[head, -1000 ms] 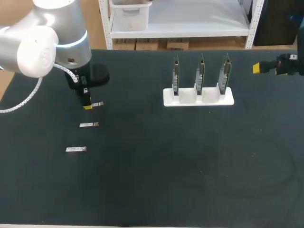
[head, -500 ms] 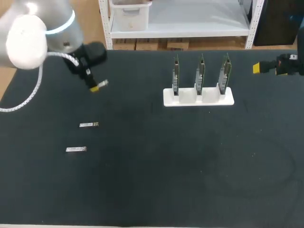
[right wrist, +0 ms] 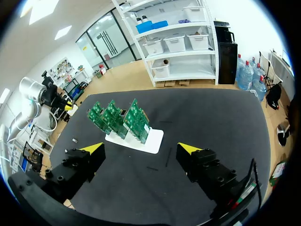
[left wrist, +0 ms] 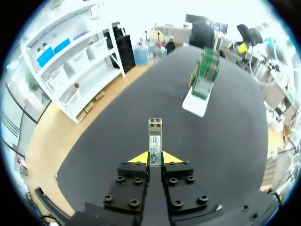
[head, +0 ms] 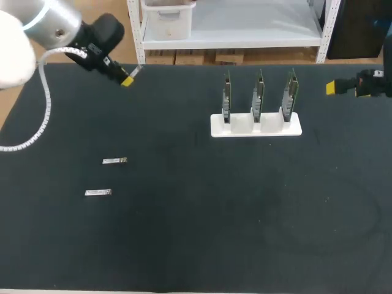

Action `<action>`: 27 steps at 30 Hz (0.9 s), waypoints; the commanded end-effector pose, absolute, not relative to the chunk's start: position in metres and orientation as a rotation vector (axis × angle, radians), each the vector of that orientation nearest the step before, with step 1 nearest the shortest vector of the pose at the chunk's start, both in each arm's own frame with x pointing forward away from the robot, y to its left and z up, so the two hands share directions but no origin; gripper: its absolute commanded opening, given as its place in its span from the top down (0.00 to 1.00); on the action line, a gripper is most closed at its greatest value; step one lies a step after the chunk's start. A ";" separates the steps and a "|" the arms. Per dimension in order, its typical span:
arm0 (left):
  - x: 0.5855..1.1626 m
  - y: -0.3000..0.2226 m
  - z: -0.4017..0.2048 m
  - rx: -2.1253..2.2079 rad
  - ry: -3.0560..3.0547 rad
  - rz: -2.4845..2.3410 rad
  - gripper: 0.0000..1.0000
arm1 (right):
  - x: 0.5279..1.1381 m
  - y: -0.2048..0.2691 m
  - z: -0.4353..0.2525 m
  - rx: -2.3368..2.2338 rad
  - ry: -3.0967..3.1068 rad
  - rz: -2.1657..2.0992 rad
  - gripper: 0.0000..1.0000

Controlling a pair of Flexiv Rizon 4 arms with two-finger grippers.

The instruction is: Pick up the optical module with the left hand, and insert it into the network port with the right hand.

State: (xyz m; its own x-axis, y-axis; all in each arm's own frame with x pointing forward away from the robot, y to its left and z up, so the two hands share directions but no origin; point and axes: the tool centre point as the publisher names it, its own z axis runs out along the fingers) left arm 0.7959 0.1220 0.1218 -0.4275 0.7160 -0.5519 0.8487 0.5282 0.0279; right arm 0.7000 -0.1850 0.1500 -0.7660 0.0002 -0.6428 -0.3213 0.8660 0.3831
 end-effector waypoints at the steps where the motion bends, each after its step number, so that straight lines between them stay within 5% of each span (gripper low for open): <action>1: 0.787 0.122 0.134 1.140 2.092 -0.473 1.00 | 0.700 -0.185 0.150 -0.231 2.374 0.636 0.00; 27: 0.777 0.054 0.201 1.154 1.698 -0.739 1.00 | 0.700 -0.185 0.150 -0.231 2.374 0.636 0.00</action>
